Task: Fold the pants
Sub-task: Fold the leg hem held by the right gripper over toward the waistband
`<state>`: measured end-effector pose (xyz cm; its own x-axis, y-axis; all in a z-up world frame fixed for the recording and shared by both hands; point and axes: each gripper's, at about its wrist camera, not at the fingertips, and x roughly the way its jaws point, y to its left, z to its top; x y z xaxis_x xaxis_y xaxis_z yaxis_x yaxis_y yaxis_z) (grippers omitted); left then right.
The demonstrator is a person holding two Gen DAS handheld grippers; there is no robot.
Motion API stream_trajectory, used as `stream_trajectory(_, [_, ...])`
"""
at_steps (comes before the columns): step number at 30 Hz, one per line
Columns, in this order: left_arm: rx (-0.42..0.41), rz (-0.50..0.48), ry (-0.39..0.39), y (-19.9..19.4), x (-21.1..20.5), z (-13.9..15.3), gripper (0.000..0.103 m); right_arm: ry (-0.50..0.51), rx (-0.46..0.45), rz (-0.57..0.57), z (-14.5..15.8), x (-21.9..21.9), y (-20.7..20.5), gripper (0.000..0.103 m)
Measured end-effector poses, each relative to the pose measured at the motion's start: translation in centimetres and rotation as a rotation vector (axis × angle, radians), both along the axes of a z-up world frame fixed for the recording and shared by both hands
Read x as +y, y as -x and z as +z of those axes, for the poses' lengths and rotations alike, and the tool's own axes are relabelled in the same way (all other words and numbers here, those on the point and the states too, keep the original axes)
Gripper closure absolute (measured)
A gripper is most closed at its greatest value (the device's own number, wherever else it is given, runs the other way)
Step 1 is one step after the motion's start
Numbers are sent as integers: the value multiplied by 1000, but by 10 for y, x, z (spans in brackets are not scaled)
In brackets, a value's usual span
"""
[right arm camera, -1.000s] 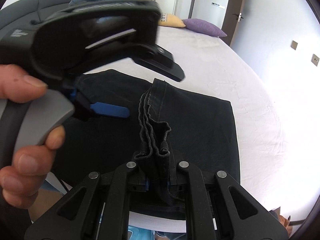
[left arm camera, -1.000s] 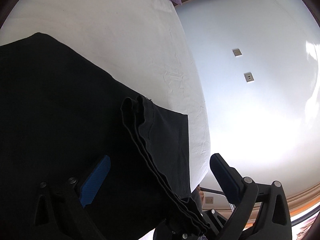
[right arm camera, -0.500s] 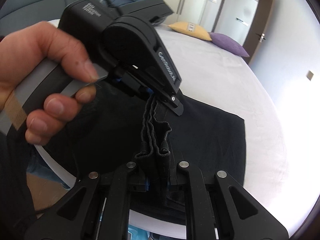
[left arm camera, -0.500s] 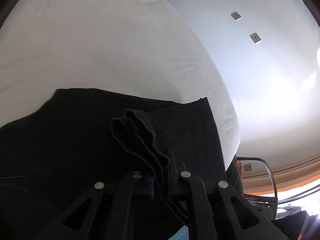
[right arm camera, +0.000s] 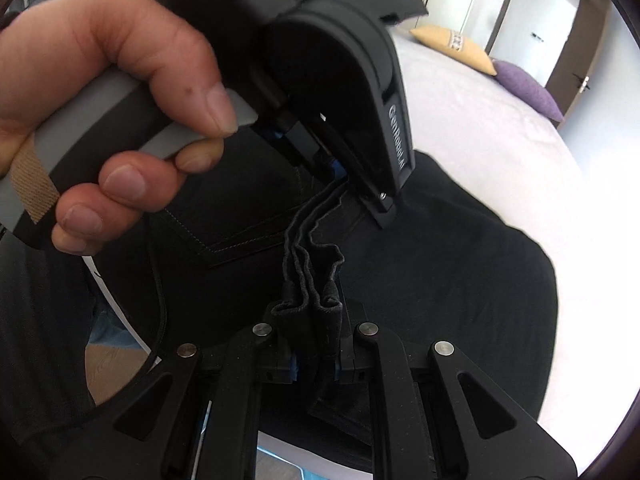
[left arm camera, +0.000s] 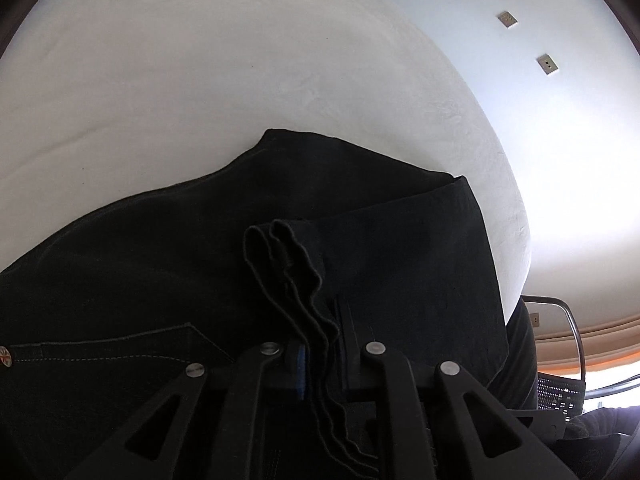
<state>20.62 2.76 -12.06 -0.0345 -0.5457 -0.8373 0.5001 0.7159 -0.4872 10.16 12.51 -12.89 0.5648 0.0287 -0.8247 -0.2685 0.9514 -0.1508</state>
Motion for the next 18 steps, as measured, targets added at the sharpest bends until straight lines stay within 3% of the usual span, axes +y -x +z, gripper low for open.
stream_trajectory(5, [-29,3,-13,-8,-18,0,81,-19,41,-21,-12,-8,-10,89])
stream_trajectory(7, [-63,20,-26,-8,-7,2,73,-49,58,-33,-19,-12,-15,85])
stream_trajectory(8, [-85,32,-41,-7,-3,6,62,-71,64,-35,-19,-12,-15,84])
stream_trajectory(9, [-110,42,-56,-7,1,9,46,-111,73,-24,-17,-14,-14,80])
stream_trajectory(11, [-193,66,-106,-3,6,20,29,-238,107,10,-23,-25,-2,53])
stream_trajectory(12, [-224,76,-126,-1,7,24,28,-309,112,18,-18,-31,3,28])
stream_trajectory(14, [-290,109,-168,7,9,34,28,-407,86,29,-4,-45,15,26])
stream_trajectory(18, [-419,150,-164,41,10,56,28,-660,97,-6,15,-107,33,29])
